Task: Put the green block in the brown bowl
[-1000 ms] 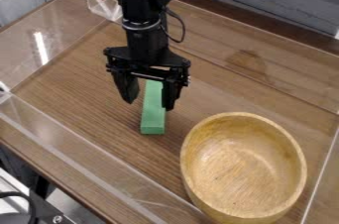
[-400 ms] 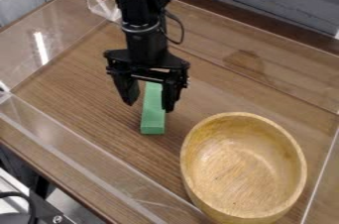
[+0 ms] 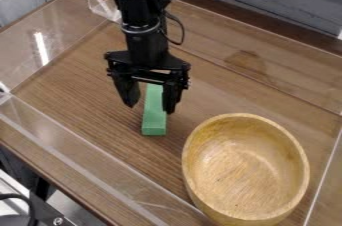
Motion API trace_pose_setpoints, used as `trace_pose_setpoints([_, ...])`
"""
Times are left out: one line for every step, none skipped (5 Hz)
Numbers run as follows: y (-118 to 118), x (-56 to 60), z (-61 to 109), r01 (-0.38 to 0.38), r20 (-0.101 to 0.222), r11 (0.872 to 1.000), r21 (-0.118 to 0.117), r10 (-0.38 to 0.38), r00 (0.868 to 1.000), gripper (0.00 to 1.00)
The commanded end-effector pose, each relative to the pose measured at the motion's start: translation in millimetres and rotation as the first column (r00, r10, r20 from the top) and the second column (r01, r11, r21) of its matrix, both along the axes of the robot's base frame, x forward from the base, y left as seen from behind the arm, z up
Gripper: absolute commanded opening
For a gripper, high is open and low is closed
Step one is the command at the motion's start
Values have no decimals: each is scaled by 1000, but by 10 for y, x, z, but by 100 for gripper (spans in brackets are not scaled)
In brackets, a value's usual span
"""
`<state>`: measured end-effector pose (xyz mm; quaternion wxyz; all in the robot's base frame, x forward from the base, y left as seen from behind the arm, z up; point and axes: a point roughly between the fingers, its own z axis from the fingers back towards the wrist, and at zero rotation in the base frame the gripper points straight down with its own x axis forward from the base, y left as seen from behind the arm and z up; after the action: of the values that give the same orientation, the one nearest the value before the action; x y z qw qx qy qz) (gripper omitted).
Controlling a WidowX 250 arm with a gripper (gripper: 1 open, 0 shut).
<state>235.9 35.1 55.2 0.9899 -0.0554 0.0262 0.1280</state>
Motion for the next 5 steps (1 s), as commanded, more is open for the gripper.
trace_pose_setpoints([53, 92, 86, -11, 45, 1000, 4, 11, 999, 100])
trace_pose_setpoints([59, 102, 84, -10, 47, 1000, 0, 10, 999, 100])
trace_pose_setpoints([61, 112, 77, -9, 48, 1000, -3, 9, 999, 100])
trace_pose_setpoints([75, 120, -7, -15, 53, 1000, -7, 15, 998, 100])
trace_pose_setpoints([86, 127, -83, -21, 57, 1000, -12, 22, 998, 100])
